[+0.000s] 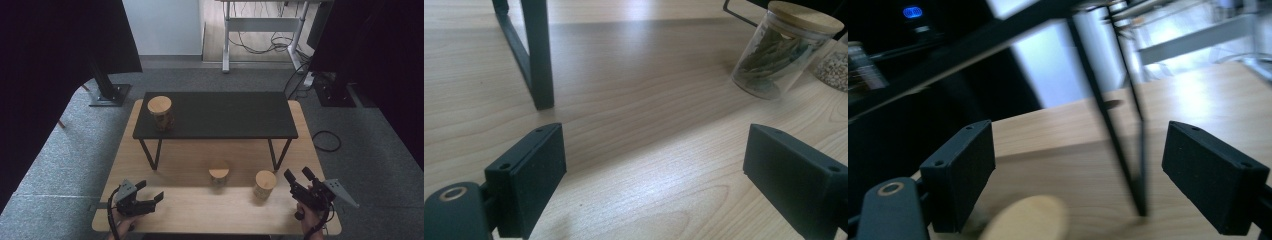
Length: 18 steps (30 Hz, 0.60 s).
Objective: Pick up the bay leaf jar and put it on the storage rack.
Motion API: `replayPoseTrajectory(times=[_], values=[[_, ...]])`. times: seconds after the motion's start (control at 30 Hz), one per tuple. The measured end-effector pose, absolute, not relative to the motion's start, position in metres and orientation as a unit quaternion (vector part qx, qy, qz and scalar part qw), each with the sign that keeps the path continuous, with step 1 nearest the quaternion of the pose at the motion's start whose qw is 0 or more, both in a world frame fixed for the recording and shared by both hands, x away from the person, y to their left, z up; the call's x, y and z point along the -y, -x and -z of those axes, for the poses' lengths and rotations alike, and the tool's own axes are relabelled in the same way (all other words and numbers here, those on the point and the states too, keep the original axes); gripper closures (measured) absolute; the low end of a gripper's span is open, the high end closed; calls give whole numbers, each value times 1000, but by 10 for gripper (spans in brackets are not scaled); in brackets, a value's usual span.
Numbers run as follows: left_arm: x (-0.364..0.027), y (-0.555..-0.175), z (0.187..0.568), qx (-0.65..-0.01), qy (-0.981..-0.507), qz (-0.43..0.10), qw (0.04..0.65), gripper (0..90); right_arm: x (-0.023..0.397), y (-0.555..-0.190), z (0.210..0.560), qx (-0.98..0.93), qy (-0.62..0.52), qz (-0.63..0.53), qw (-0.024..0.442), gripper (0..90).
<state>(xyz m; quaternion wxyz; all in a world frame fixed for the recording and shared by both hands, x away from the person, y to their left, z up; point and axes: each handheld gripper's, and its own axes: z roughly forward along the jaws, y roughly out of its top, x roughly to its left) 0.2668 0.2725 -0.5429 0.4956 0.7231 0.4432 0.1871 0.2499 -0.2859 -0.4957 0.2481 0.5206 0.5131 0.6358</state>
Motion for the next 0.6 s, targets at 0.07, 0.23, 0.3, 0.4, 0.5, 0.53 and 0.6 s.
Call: replayPoseTrajectory(times=[0.07, 0.23, 0.3, 0.4, 0.5, 0.53, 0.6], values=[[-274, -267, 544, -447, -721, -187, 495, 96, 277, -243, 492, -523, -505, -645, 236, 126], [-275, -269, 546, -450, -722, -183, 492, 96, 257, -227, 487, -554, -471, -653, 214, 123], [-275, -270, 548, -451, -723, -177, 492, 96, 250, -223, 486, -564, -462, -653, 207, 123], [-275, -270, 549, -454, -722, -178, 491, 97, 239, -219, 484, -576, -450, -653, 198, 122], [-276, -271, 549, -456, -721, -175, 492, 97, 227, -213, 485, -589, -438, -653, 188, 121], [-276, -271, 549, -456, -721, -174, 492, 97, 223, -211, 486, -594, -434, -652, 186, 120], [-277, -271, 549, -457, -720, -173, 492, 98, 215, -208, 489, -604, -427, -648, 181, 118]])
